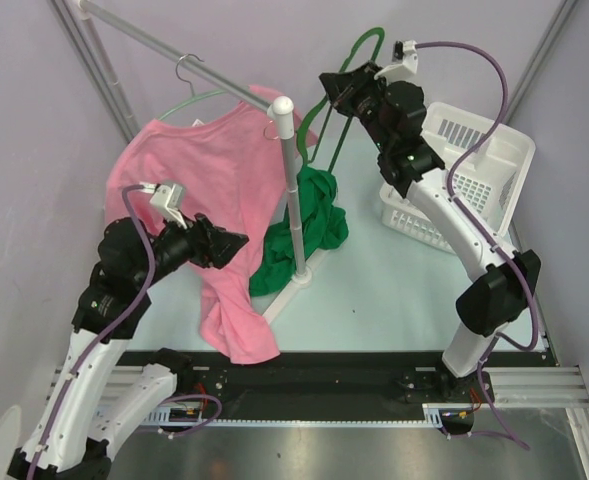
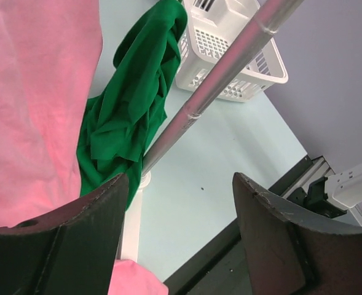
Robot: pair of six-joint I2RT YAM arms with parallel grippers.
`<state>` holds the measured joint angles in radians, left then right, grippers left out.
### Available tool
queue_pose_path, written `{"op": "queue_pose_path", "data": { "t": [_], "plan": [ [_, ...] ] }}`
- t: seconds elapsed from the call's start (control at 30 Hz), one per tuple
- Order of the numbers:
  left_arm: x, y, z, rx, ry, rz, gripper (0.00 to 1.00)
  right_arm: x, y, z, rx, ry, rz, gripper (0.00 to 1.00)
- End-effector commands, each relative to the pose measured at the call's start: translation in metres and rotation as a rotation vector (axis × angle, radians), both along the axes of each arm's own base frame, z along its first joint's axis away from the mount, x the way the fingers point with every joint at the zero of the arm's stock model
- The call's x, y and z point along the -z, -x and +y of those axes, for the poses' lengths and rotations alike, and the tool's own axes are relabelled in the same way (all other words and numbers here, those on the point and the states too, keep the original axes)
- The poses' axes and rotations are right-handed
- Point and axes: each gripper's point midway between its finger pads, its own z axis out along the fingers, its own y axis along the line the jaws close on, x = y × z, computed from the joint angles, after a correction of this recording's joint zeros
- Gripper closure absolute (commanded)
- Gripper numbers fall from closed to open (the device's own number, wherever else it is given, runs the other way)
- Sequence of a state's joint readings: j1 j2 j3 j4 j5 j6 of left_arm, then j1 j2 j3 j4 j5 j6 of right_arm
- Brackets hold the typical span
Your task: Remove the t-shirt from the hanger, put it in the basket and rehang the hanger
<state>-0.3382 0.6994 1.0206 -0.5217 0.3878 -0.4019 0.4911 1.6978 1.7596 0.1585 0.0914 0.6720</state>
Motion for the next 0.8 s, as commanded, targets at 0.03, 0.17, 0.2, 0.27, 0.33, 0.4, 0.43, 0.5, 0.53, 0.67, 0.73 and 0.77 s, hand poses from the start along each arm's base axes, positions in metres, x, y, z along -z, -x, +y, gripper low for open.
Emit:
{"op": "queue_pose_path", "data": {
  "t": [0.03,0.17,0.2,0.27,0.33,0.4,0.43,0.5,0.53,0.67,0.73,0.77],
  "plan": [
    [-0.007,0.007,-0.004,0.016,0.058,-0.003,0.26,-0.029,0.021,0.011,-0.235,-0.123,-0.038,1.0],
    [-0.01,0.018,-0.009,0.051,0.103,0.029,0.25,-0.014,0.024,0.022,-0.38,-0.271,0.102,1.0],
    [-0.01,0.021,-0.01,0.06,0.111,0.035,0.25,-0.006,0.026,0.021,-0.391,-0.297,0.125,1.0],
    [-0.01,0.024,-0.013,0.082,0.129,0.043,0.23,-0.012,0.034,0.02,-0.454,-0.408,0.132,1.0],
    [-0.005,0.023,-0.018,0.104,0.131,0.067,0.21,-0.013,0.036,0.021,-0.444,-0.395,0.165,1.0],
    [0.011,0.017,-0.026,0.136,0.131,0.124,0.16,0.001,0.035,0.026,-0.373,-0.334,0.24,1.0],
    [0.015,0.011,-0.03,0.145,0.136,0.129,0.14,-0.001,0.038,0.025,-0.365,-0.346,0.247,1.0],
    [0.031,-0.001,-0.035,0.142,0.128,0.165,0.14,0.001,0.037,0.023,-0.347,-0.373,0.272,1.0],
    [0.044,-0.014,-0.038,0.134,0.097,0.192,0.14,-0.002,0.038,0.02,-0.331,-0.384,0.267,1.0],
    [0.073,-0.043,-0.035,0.067,0.009,0.249,0.12,-0.003,0.037,0.018,-0.347,-0.449,0.28,1.0],
    [0.08,-0.048,-0.037,0.069,0.005,0.247,0.12,-0.004,0.036,0.018,-0.362,-0.472,0.286,1.0],
    [0.087,-0.05,-0.04,0.082,0.003,0.262,0.12,-0.004,0.035,0.019,-0.361,-0.475,0.283,1.0]
  ]
}}
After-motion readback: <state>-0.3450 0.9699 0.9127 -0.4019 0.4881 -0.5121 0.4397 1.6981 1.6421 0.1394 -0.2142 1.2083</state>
